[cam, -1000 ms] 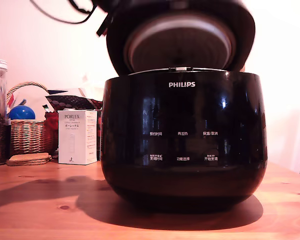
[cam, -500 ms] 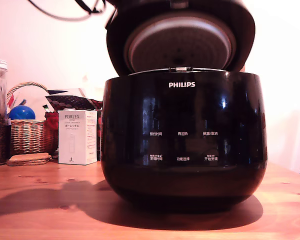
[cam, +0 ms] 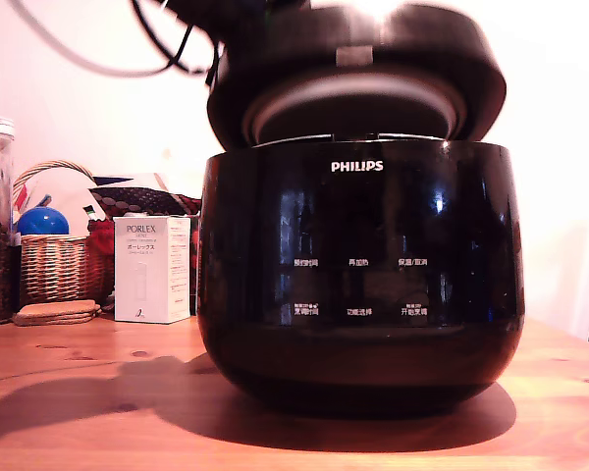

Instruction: Close the rice cooker by pressing the lid down with medium force

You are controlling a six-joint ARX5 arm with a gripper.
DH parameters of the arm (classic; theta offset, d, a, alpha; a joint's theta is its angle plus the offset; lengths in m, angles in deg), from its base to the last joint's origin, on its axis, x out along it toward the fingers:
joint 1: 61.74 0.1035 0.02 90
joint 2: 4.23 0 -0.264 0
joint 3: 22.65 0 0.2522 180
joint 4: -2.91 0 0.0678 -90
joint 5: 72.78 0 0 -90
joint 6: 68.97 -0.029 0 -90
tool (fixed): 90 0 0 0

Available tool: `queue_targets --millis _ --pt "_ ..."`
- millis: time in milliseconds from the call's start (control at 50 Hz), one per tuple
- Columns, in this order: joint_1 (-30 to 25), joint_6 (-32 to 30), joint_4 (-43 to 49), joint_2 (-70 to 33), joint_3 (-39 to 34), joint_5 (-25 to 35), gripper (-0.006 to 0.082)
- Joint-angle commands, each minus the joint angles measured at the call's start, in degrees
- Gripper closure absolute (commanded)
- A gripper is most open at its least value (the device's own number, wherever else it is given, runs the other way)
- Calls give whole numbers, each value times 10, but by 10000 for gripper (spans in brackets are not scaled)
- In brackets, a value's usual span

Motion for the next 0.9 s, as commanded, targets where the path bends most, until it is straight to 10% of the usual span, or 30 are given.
queue_targets --millis 0,880 --pt "-4 7 -25 16 -35 -3 791" --pt "-75 -42 -254 37 -210 -89 791"
